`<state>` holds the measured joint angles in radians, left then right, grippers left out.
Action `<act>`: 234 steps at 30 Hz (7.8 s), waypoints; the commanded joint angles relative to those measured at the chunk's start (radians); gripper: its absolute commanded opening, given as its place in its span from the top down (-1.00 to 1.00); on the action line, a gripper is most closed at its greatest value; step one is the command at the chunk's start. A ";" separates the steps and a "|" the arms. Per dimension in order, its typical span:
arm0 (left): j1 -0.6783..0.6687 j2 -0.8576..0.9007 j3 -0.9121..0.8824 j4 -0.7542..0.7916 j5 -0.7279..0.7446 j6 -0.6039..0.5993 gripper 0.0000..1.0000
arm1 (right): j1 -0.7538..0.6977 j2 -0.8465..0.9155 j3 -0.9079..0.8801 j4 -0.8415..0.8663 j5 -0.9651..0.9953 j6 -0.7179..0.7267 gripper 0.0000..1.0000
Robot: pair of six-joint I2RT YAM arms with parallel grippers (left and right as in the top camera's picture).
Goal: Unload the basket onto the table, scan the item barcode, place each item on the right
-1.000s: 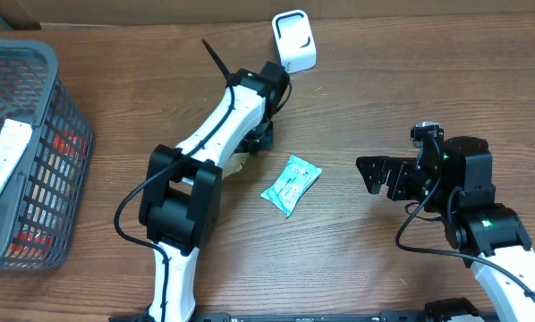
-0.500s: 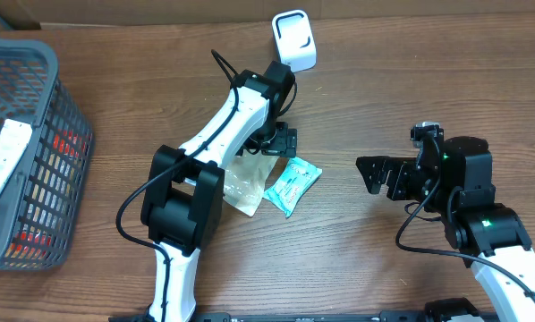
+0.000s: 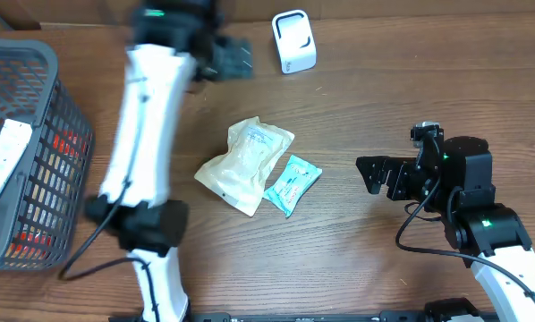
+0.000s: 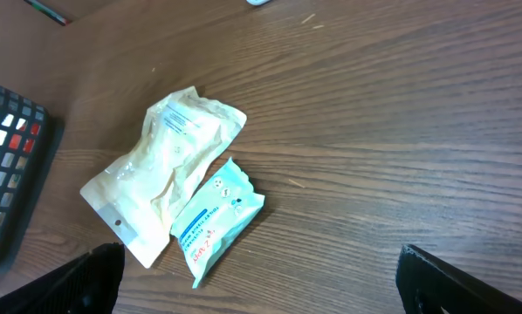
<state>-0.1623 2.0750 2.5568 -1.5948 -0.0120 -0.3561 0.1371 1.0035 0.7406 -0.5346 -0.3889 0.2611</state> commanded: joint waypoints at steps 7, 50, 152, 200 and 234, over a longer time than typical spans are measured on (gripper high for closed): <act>0.497 -0.179 0.093 -0.095 -0.048 0.055 -1.00 | -0.007 -0.002 0.024 0.006 -0.006 -0.004 -1.00; 0.947 -0.199 -0.948 0.500 -0.024 0.602 -1.00 | -0.007 -0.002 0.024 0.006 -0.006 -0.004 -1.00; 0.857 -0.281 -0.325 0.571 0.272 0.521 0.92 | -0.007 -0.002 0.024 0.006 -0.006 -0.004 -1.00; -0.275 -0.057 -0.933 0.567 0.153 0.187 0.91 | -0.007 -0.002 0.024 0.006 -0.006 -0.004 -1.00; 0.155 -0.056 0.377 -0.095 0.001 0.225 -0.99 | -0.007 -0.002 0.024 0.006 -0.006 -0.004 -1.00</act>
<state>-0.1226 2.0758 2.8819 -1.6768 0.0353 -0.1654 0.1371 1.0039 0.7406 -0.5343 -0.3893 0.2615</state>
